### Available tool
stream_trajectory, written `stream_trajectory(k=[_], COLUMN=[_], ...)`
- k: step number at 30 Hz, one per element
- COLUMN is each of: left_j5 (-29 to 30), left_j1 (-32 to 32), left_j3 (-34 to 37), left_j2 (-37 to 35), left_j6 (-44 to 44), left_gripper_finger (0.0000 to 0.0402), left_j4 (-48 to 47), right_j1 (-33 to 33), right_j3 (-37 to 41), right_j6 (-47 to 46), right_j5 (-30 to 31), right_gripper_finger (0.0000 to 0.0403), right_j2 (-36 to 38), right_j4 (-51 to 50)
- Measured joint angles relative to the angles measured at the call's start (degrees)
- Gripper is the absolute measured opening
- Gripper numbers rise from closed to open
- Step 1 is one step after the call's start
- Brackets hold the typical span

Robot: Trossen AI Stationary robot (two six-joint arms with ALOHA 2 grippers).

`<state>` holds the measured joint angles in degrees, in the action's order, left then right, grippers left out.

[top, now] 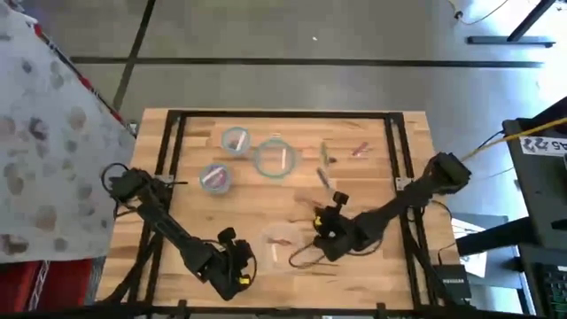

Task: Sort candy
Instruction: Put the orange candy stick into the large transparent bin

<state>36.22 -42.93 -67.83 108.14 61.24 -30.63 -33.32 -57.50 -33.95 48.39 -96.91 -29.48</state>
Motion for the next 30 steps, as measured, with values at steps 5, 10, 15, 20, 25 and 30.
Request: stream_trajectory(k=[5, 10, 15, 20, 25, 30], left_j5=[0.03, 0.01, 0.01, 0.01, 0.01, 0.01], left_j1=[0.34, 0.23, 0.23, 0.24, 0.32, 0.32], left_j3=[0.00, 0.00, 0.00, 0.00, 0.00, 0.00], left_j2=[0.00, 0.00, 0.00, 0.00, 0.00, 0.00], left_j6=[-0.10, -0.20, -0.38, -0.65, -0.60, -0.65], left_gripper_finger=[0.0000, 0.0000, 0.0000, 0.0000, 0.0000, 0.0000], left_j4=[0.07, 0.03, 0.05, 0.04, 0.02, 0.02], right_j1=[-0.17, 2.13, 2.65, 2.67, 2.63, 2.58], right_j3=[-0.21, 5.83, 12.41, 15.94, 18.24, 18.36], right_j6=[4.24, 2.47, 1.74, -0.20, 0.07, 2.32], right_j5=[-2.25, -8.43, -10.05, -11.41, -11.97, -11.96], right_gripper_finger=[0.0001, 0.0007, 0.0034, 0.0074, 0.0070, 0.0012], right_j2=[0.18, -0.50, -0.50, -0.47, -0.47, -0.47], right_j4=[-0.42, 4.41, 14.22, 16.84, 21.60, 23.84])
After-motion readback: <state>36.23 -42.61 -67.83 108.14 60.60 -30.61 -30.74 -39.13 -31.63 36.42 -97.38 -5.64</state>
